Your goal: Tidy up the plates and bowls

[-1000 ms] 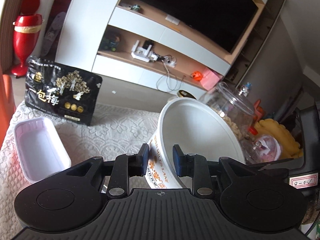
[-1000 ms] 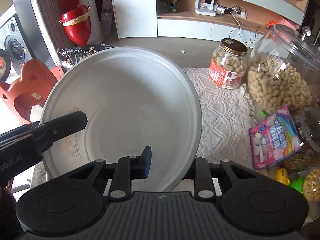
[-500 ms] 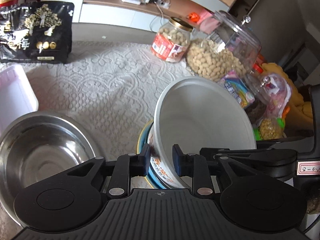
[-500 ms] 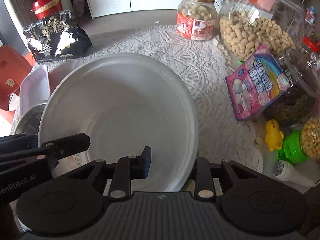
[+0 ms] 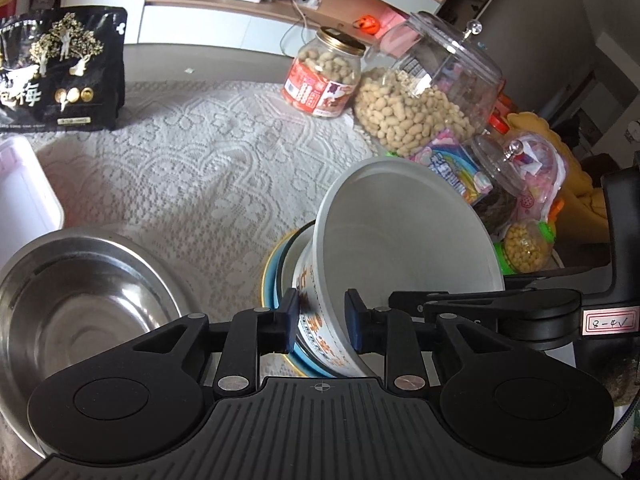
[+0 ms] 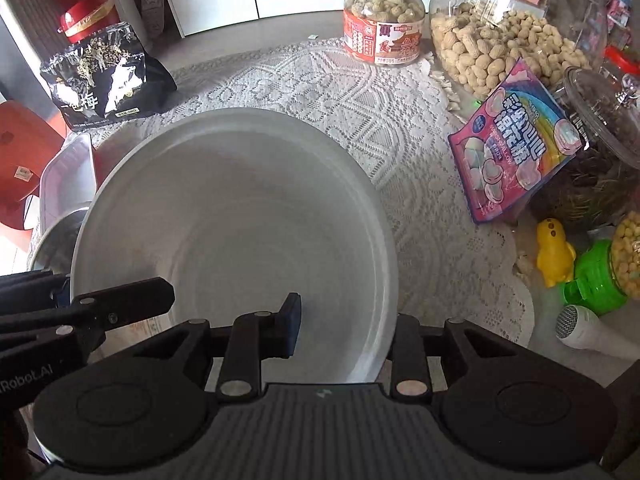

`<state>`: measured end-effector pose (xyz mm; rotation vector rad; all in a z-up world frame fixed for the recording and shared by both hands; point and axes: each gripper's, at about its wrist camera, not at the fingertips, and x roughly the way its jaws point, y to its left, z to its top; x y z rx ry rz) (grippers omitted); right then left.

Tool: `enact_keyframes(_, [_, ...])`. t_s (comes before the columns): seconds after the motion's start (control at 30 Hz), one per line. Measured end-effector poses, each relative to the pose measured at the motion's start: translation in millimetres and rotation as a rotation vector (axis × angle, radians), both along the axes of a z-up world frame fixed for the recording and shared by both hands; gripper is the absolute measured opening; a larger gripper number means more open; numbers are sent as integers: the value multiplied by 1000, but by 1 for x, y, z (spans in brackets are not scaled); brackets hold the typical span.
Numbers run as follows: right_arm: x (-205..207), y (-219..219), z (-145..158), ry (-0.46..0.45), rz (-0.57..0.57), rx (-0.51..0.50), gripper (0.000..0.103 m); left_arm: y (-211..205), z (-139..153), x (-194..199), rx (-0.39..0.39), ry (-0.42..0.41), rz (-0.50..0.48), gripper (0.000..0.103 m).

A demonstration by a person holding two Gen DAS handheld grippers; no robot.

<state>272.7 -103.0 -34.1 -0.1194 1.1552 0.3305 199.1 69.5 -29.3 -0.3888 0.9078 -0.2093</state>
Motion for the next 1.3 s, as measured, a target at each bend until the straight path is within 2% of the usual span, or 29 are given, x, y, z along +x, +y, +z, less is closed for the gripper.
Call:
enact_keyframes(0.17, [-6,0,12,-28,10,-5,29,11,5,1,-24,-11,9,27])
enact_keyframes(0.37, [-3,-4,18,-55,-2,-6,33,18,14,-2,-8,-59,31,26])
enact_keyframes(0.53, [5,-10,19,-58,-37,16,33,6,-2,5,-110,-52,-52,26])
enact_keyframes(0.63, [6,-15,25,-69,-55,42,33,2,-7,9,-95,-79,-43,25])
enact_keyframes(0.7, [6,-14,27,-96,-42,42,33,8,-9,10,-97,-84,3,25])
enact_keyframes(0.8, [7,-9,23,-116,-25,-2,33,18,-6,8,-52,-87,65,25])
enact_keyframes(0.87, [9,-9,20,-107,-22,-7,36,24,-2,7,-50,-94,74,25])
enact_keyframes(1.0, [10,-9,15,-84,-26,0,36,26,-1,8,-40,-82,73,25])
enact_keyframes(1.2, [7,-4,14,-80,-32,-80,41,7,-11,12,102,-24,47,25])
enact_keyframes(1.3, [4,-6,14,-99,-25,-101,41,2,-12,11,117,-21,28,24])
